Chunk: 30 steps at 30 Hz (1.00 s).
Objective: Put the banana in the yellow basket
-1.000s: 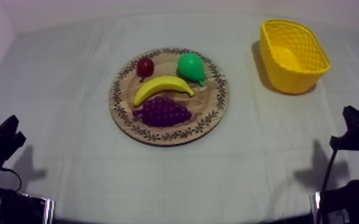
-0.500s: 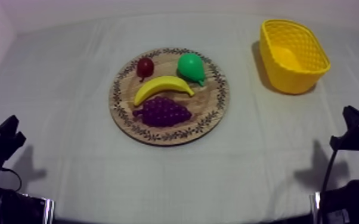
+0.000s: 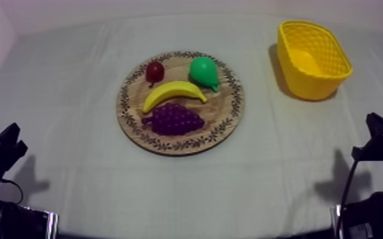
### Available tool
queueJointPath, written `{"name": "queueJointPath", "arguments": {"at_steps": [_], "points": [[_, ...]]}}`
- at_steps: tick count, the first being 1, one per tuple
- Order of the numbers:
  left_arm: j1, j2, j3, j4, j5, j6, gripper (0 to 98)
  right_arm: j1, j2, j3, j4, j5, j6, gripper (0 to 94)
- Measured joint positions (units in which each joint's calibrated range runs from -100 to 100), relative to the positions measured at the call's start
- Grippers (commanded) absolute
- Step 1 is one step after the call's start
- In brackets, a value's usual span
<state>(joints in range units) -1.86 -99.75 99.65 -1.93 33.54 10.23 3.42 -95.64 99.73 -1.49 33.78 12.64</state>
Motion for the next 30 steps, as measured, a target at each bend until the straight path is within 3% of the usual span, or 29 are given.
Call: {"name": "queueJointPath", "arguments": {"at_steps": [5,15,23,30], "points": [[0.0,0.0,0.0,0.0,0.0,0.0,0.0,0.13,0.76,-0.32,-1.46,0.72,2.11,0.4],[0.0,0.0,0.0,0.0,0.08,0.02,0.0,-1.16,11.57,-12.04,-1.56,2.09,3.54,0.4],[0.0,0.0,0.0,0.0,0.0,0.02,0.0,-3.46,21.62,-27.18,0.29,10.09,2.86,0.5],[0.0,0.0,0.0,0.0,0.0,0.02,0.0,-7.97,30.51,-42.31,3.38,18.17,-0.46,0.6]]}}
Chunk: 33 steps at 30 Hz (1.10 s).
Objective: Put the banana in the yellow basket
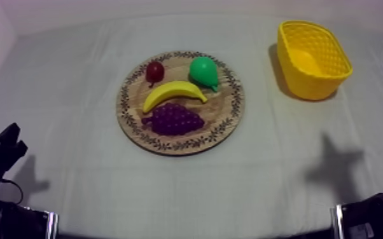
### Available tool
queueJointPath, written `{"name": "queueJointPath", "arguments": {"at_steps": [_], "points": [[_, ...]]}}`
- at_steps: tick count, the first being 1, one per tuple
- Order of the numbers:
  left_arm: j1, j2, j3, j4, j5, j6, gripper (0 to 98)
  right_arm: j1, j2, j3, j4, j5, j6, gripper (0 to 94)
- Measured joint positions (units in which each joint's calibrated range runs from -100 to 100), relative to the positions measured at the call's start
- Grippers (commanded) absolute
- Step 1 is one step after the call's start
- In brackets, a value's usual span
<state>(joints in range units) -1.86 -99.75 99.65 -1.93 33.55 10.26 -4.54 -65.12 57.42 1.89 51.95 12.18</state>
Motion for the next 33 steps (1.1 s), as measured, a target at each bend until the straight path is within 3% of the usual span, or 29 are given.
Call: {"name": "queueJointPath", "arguments": {"at_steps": [13,27,33], "points": [[0.0,0.0,0.0,0.0,0.0,-0.03,0.0,-11.25,16.84,-25.01,5.45,12.36,-5.73,0.7],[0.0,0.0,0.0,0.0,0.0,-0.03,0.0,-21.11,33.72,-44.48,6.92,24.62,-5.69,0.7],[0.0,0.0,0.0,0.0,0.0,-0.03,0.0,-23.43,38.48,-47.71,7.55,26.89,-6.32,0.7]]}}
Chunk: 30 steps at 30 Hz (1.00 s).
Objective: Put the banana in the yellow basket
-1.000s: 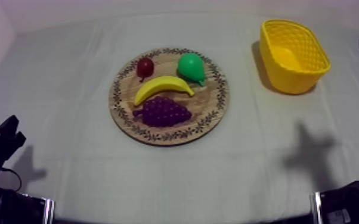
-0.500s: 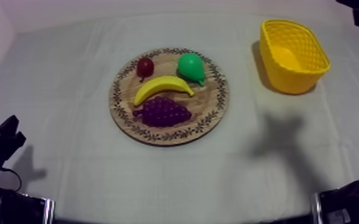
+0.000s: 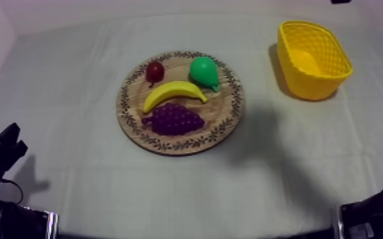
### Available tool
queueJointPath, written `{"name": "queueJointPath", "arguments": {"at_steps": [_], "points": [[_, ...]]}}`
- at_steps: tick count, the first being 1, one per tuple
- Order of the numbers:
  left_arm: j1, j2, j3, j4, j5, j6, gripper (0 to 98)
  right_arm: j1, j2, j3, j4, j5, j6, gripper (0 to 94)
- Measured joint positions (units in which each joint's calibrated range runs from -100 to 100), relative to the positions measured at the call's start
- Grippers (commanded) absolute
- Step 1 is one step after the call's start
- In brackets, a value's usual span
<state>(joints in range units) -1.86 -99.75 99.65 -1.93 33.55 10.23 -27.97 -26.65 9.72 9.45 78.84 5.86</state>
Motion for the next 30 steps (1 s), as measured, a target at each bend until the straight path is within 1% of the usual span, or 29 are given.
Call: {"name": "queueJointPath", "arguments": {"at_steps": [5,20,24,30], "points": [[0.0,0.0,0.0,0.0,0.0,0.0,0.0,-0.58,1.7,0.69,0.68,0.0,-0.28,0.7],[0.0,0.0,0.0,0.0,0.01,0.03,0.0,-2.5,6.72,-0.89,0.9,-0.35,1.02,0.7],[0.0,0.0,0.0,0.0,0.01,-0.01,0.0,-2.42,9.32,-2.54,1.1,-2.09,1.88,0.7],[0.0,0.0,0.0,0.0,0.01,-0.01,0.0,-2.25,14.76,-7.37,1.1,-2.2,4.89,0.7]]}}
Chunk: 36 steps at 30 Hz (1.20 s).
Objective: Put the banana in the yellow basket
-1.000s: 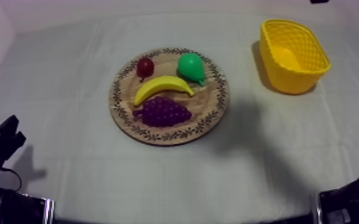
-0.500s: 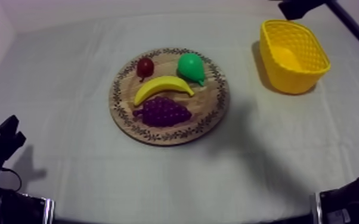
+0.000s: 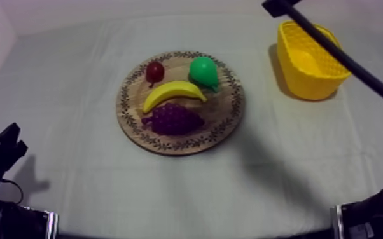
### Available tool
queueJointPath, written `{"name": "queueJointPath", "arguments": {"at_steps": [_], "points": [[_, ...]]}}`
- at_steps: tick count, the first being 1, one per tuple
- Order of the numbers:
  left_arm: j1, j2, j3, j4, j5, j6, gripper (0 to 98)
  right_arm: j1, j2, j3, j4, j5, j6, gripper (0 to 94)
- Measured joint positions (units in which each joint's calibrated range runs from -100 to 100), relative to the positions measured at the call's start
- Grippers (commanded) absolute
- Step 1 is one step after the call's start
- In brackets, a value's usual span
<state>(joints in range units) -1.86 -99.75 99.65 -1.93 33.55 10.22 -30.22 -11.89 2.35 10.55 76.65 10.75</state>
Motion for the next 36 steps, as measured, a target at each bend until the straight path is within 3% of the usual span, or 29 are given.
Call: {"name": "queueJointPath", "arguments": {"at_steps": [14,36], "points": [[0.0,0.0,0.0,0.0,-0.02,0.01,0.0,-0.68,13.26,-12.73,-2.23,6.57,7.32,0.7],[0.0,0.0,0.0,0.0,-0.02,0.01,0.0,-3.1,26.21,-25.85,-2.24,19.91,6.58,0.9]]}}
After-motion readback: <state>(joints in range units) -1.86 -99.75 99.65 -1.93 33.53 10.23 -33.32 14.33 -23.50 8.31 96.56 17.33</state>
